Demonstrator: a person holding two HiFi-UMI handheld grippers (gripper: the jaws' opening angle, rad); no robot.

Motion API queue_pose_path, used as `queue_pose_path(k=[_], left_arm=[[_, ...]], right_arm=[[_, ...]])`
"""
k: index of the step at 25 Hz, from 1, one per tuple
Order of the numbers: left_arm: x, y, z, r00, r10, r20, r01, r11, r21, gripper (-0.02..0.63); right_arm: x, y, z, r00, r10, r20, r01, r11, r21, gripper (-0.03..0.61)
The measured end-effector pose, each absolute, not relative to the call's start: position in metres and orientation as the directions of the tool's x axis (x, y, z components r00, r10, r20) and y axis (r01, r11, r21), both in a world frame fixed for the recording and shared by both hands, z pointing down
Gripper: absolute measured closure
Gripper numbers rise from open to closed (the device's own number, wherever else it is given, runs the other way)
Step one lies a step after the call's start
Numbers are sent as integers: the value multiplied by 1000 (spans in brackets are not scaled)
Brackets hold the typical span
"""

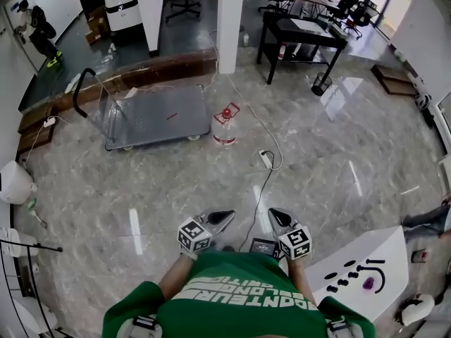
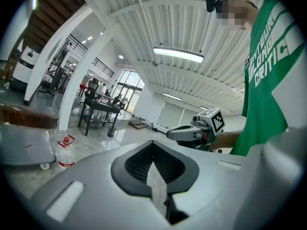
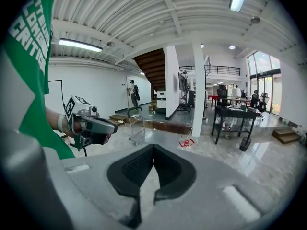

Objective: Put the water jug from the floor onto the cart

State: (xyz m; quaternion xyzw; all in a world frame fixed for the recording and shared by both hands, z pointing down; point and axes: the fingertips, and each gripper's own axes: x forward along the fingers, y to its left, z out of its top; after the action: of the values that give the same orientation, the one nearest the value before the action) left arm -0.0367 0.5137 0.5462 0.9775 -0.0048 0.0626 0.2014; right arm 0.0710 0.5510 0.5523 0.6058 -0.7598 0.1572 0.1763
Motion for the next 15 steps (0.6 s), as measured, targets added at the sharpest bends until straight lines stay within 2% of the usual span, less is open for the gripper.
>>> queue_pose_path(k=[5, 15], left_arm=[[-28, 489, 544, 992, 42, 121, -9, -922, 388, 604], [-51, 435, 550, 993, -39, 115, -83, -910, 407, 604]], right_arm=[[82, 514, 546, -191, -875, 445, -979, 206, -15, 585], [49, 455, 552, -275, -837, 473, -951, 310, -4, 586]])
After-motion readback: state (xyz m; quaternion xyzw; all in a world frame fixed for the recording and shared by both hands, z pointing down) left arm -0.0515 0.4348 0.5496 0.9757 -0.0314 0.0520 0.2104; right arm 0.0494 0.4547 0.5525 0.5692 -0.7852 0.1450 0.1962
